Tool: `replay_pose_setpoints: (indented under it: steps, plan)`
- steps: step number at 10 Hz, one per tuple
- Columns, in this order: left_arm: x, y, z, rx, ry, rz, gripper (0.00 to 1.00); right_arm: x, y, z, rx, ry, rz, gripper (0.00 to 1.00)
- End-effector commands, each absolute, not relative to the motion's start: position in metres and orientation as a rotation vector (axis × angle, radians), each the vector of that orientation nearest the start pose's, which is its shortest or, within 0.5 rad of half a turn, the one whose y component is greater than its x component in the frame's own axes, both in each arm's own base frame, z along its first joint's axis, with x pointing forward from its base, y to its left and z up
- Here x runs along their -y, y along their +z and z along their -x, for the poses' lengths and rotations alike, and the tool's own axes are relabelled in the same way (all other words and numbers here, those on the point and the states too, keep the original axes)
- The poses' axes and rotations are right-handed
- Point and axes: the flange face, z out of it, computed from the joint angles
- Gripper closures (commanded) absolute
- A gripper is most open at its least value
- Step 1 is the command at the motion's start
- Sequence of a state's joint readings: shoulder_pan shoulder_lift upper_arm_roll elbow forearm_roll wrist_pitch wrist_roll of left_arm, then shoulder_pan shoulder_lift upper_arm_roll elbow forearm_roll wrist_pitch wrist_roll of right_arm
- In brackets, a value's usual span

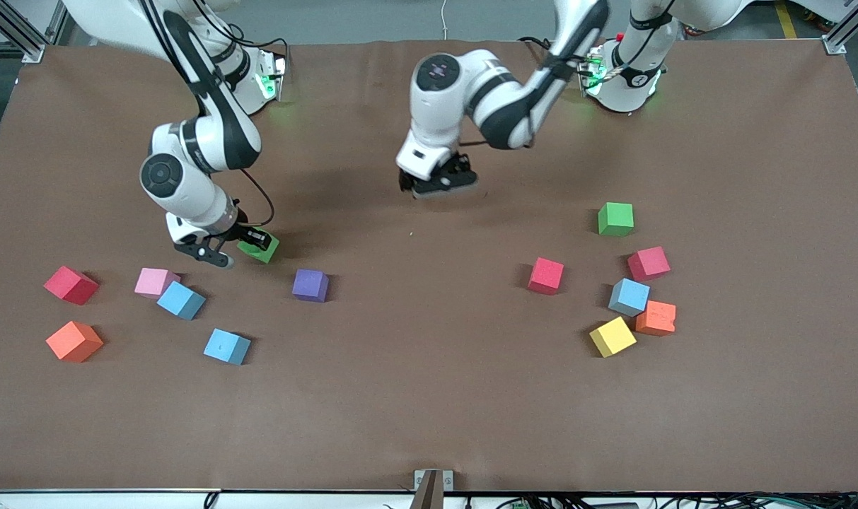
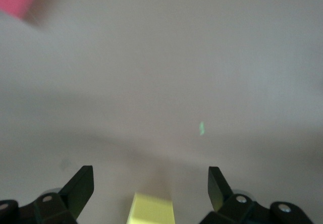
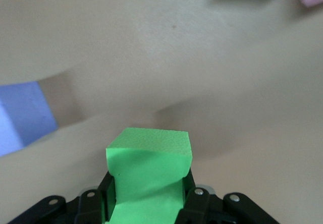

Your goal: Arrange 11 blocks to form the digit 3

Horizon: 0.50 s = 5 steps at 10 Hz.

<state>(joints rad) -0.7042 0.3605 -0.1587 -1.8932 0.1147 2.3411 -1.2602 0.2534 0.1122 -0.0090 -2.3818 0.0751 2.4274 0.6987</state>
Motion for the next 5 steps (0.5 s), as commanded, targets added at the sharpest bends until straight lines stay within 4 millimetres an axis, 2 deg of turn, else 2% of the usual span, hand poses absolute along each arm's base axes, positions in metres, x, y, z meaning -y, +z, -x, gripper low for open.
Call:
replay_pose_setpoints:
  steps: [1,2,3,5]
  plan:
    - [0.418,0.335,-0.490,0.783,-0.146,3.102,0.00,-0.161,0.316,-0.445,-1.063,0.160,2.967,0.82]
    - [0.382,0.329,-0.518,0.864,-0.140,3.068,0.00,-0.192,0.321,-0.431,-1.210,0.166,2.924,0.83]
    - [0.362,0.308,-0.532,0.900,-0.105,3.033,0.00,-0.228,0.321,-0.415,-1.335,0.158,2.874,0.85]
    - [0.327,0.276,-0.552,1.017,-0.044,2.963,0.00,-0.272,0.324,-0.396,-1.516,0.163,2.707,0.89]
